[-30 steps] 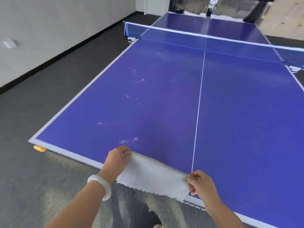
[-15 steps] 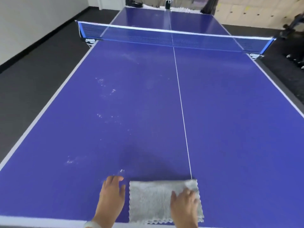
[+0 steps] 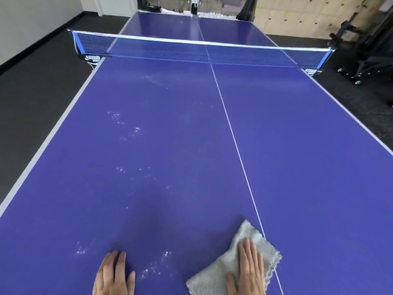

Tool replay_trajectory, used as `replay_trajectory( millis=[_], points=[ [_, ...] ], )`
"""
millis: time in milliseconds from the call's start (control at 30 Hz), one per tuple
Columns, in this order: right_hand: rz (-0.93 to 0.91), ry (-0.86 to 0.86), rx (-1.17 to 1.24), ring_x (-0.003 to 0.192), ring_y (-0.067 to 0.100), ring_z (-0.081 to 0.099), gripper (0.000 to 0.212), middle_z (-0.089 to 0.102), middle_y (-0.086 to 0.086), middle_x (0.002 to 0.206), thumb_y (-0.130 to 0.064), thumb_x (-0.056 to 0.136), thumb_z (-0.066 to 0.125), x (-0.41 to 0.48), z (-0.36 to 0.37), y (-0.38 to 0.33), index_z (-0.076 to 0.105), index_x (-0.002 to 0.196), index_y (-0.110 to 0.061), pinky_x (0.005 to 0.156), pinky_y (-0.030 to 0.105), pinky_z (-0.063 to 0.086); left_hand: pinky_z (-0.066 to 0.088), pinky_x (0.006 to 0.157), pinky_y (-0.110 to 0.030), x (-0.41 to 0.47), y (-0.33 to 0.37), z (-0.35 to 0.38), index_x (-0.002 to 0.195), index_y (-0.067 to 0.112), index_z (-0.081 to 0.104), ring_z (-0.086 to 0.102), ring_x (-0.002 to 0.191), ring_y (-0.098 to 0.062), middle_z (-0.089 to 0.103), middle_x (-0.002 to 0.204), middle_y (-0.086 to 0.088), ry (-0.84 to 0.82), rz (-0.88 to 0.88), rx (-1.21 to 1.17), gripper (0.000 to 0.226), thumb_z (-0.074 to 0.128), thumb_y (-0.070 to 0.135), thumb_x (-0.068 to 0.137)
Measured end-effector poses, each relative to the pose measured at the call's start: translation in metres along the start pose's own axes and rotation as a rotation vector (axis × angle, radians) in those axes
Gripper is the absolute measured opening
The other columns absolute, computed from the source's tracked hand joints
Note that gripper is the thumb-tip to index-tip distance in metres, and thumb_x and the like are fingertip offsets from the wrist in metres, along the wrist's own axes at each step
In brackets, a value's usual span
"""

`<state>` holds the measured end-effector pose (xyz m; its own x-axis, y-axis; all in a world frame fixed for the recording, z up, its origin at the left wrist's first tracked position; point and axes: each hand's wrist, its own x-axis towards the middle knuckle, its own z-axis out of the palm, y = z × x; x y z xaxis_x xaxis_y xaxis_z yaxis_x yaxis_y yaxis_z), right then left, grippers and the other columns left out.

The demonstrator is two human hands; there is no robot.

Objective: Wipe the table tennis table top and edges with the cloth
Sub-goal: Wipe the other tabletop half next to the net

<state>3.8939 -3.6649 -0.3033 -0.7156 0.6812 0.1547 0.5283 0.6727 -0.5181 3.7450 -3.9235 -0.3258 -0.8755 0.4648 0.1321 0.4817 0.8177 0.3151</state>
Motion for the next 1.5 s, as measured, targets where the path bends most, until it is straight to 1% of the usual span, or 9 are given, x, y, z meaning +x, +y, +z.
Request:
replay_trajectory(
  millis=[67,133,233,333,467,533,667,900,1500],
  points=[
    [-0.047,0.072,0.077,0.141,-0.004,0.032,0.074,0.024,-0.039,0.153,-0.024,0.066,0.044,0.008,-0.006,0.012,0.038,0.140,-0.029,0.106,0.022,0.030,0.027,0.114,-0.030,-0.002,-0.002,0.005,0.109,-0.004,0.064,0.045,0.128,-0.015,0.057,0.118,-0.026,-0.008,0.000,-0.074,0.061,0.027,0.044,0.100],
    [0.082,0.127,0.069,0.130,0.012,0.056,0.058,0.044,-0.024,0.147,-0.009,0.080,0.048,0.011,-0.001,0.011,0.047,0.138,-0.018,0.096,0.029,0.047,0.021,0.115,-0.024,-0.004,-0.007,0.014,0.105,-0.008,0.067,0.056,0.114,-0.035,0.057,0.119,-0.027,-0.082,-0.064,-0.131,0.063,0.030,0.043,0.098],
    [0.331,0.017,-0.006,0.135,0.043,0.048,0.061,0.040,0.015,0.151,-0.038,0.102,0.037,0.013,0.018,-0.014,0.051,0.137,0.010,0.115,0.039,0.026,0.021,0.114,-0.025,0.000,-0.010,0.024,0.102,-0.010,0.068,0.057,0.101,-0.051,0.058,0.118,-0.030,0.001,-0.093,-0.098,0.065,0.031,0.043,0.098],
    [0.314,-0.115,-0.167,0.136,0.041,0.046,0.080,0.051,0.034,0.137,-0.047,0.104,0.005,0.002,0.026,-0.027,0.050,0.133,0.013,0.117,0.037,0.013,0.021,0.115,-0.025,0.002,-0.012,0.029,0.103,-0.010,0.067,0.055,0.102,-0.050,0.059,0.116,-0.031,0.091,-0.059,-0.064,0.064,0.032,0.043,0.098],
    [0.092,-0.038,-0.340,0.155,0.018,0.000,0.080,0.051,0.027,0.140,-0.048,0.103,0.008,-0.003,0.038,-0.026,0.055,0.131,0.010,0.117,0.042,0.019,0.042,0.100,-0.046,0.008,-0.017,0.035,0.107,-0.007,0.064,0.056,0.098,-0.047,0.060,0.115,-0.030,0.260,-0.026,0.039,0.061,0.030,0.044,0.100],
    [-0.073,-0.075,-0.383,0.152,0.024,0.013,0.079,0.052,0.025,0.141,-0.052,0.102,0.014,-0.013,0.040,-0.023,0.059,0.132,0.006,0.111,0.044,0.027,0.049,0.080,-0.055,0.007,-0.017,0.033,0.108,-0.008,0.065,0.056,0.098,-0.046,0.060,0.115,-0.030,0.312,-0.014,0.091,0.065,0.028,0.045,0.100],
    [-0.370,-0.095,-0.429,0.142,0.032,0.030,0.073,0.052,0.021,0.144,-0.057,0.096,0.035,-0.018,0.028,0.003,0.056,0.138,-0.001,0.104,0.044,0.036,0.052,0.076,-0.058,0.005,-0.013,0.027,0.111,-0.009,0.066,0.054,0.101,-0.044,0.060,0.118,-0.028,0.310,-0.010,0.157,0.069,0.025,0.045,0.101],
    [-0.086,-0.159,-0.474,0.149,0.022,0.015,0.068,0.039,0.015,0.156,-0.036,0.089,0.036,-0.004,0.034,-0.018,0.045,0.145,0.002,0.115,0.038,0.018,0.052,0.076,-0.059,0.000,-0.011,0.021,0.120,-0.007,0.064,0.050,0.110,-0.041,0.054,0.128,-0.022,0.145,-0.063,0.163,0.074,0.018,0.049,0.102],
    [-0.185,-0.216,-0.488,0.147,0.030,0.031,0.073,0.034,0.017,0.158,-0.048,0.095,0.037,-0.018,0.036,-0.021,0.040,0.148,0.002,0.114,0.041,0.022,0.053,0.081,-0.064,0.002,-0.003,0.005,0.126,-0.007,0.060,0.047,0.116,-0.042,0.052,0.131,-0.023,-0.093,-0.121,0.066,0.086,0.008,0.057,0.101]
  ],
)
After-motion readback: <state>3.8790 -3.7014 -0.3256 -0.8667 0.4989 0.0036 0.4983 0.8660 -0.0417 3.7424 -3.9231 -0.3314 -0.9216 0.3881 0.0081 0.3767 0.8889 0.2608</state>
